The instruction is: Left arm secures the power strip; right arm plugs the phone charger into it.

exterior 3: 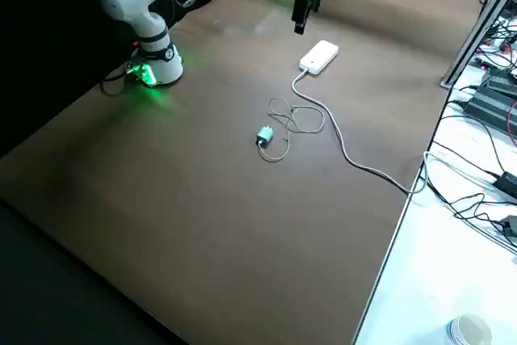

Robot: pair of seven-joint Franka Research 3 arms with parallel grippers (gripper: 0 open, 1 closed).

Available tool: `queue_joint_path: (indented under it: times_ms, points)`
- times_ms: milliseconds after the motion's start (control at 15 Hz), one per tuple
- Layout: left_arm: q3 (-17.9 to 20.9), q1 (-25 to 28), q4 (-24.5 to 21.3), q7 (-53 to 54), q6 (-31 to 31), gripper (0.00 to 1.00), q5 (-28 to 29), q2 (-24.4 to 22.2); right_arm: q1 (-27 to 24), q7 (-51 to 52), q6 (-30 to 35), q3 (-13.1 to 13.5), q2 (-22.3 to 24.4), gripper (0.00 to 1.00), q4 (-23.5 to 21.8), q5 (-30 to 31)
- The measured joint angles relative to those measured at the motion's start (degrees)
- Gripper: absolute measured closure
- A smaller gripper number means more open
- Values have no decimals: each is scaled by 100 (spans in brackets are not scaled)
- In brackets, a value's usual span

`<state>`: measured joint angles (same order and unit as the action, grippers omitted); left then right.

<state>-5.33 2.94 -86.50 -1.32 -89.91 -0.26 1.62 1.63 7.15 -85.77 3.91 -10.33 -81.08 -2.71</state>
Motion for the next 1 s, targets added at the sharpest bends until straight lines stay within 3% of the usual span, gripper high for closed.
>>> queue_joint_path:
  times_ms: [267,333,600,1000]
  points:
    - [-362,-7,-375,-205,-393,0,-314,6,-54,932,-15,29,-211,0,0,-10]
    - [-470,-8,-628,-214,-661,0,-475,14,-165,1745,-16,48,-277,0,-1,-11]
    - [-672,-4,-890,-322,-980,0,-514,15,-382,3273,-21,54,-429,0,-2,-22]
    - [-989,-5,-1693,-439,-2117,0,-1131,22,-713,5257,-19,56,-665,0,-24,-313]
